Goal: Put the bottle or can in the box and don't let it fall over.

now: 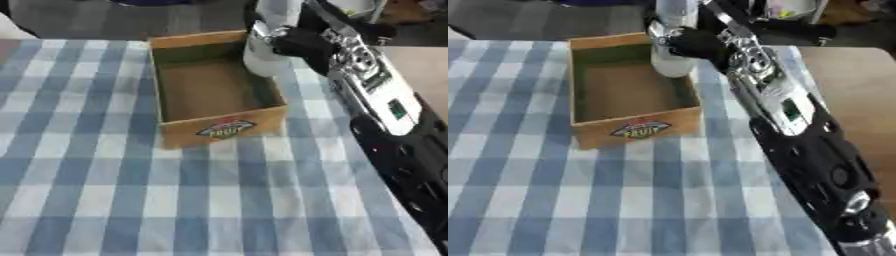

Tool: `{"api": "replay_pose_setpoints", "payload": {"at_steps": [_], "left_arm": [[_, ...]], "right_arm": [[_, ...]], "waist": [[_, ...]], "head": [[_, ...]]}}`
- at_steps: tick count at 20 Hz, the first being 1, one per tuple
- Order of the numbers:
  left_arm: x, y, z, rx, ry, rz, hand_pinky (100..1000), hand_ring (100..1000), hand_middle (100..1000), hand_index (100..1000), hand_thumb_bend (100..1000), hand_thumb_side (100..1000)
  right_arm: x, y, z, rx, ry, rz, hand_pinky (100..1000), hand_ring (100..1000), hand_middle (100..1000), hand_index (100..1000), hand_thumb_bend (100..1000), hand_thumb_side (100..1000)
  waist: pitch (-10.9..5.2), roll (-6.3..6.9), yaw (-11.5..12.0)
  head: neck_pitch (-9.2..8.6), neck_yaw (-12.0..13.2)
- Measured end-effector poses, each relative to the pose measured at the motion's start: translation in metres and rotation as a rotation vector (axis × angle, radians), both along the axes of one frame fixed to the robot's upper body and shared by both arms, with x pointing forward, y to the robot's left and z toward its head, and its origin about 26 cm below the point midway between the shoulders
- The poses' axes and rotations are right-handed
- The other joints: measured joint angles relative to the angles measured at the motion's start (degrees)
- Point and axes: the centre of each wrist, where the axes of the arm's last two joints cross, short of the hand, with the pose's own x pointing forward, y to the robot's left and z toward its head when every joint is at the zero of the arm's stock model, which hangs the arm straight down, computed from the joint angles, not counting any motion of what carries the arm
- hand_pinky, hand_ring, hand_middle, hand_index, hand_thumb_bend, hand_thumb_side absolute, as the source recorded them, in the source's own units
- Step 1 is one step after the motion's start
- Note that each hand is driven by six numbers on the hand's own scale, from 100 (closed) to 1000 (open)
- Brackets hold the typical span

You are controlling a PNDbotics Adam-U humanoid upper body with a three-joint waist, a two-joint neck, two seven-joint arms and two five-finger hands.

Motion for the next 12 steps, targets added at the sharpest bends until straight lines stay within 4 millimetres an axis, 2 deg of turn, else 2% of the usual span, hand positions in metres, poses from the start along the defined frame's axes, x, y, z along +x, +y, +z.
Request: {"api": "replay_pose_setpoints", "payload": {"at_steps": [7, 12], "left_arm": [[0.003, -0.006, 0.008, 0.007, -0.024, -0.029, 1000, 562, 728, 873, 579, 439], [0.004, -0.007, 0.010, 0.008, -0.032, -0.037, 1000, 562, 728, 873, 579, 439]], "right_arm": [[0.030, -0.007, -0.005, 0.024, 0.017, -0.098, 792, 973, 1000, 401, 100, 267], [0.042, -0.007, -0.016, 0.031, 0.006, -0.124, 798, 978, 1000, 415, 100, 264]], "waist": [[1.11, -0.79, 2.5], [1.45, -1.08, 3.3]], "head": [[-1.46, -1.9], [-1.94, -2.7]]}}
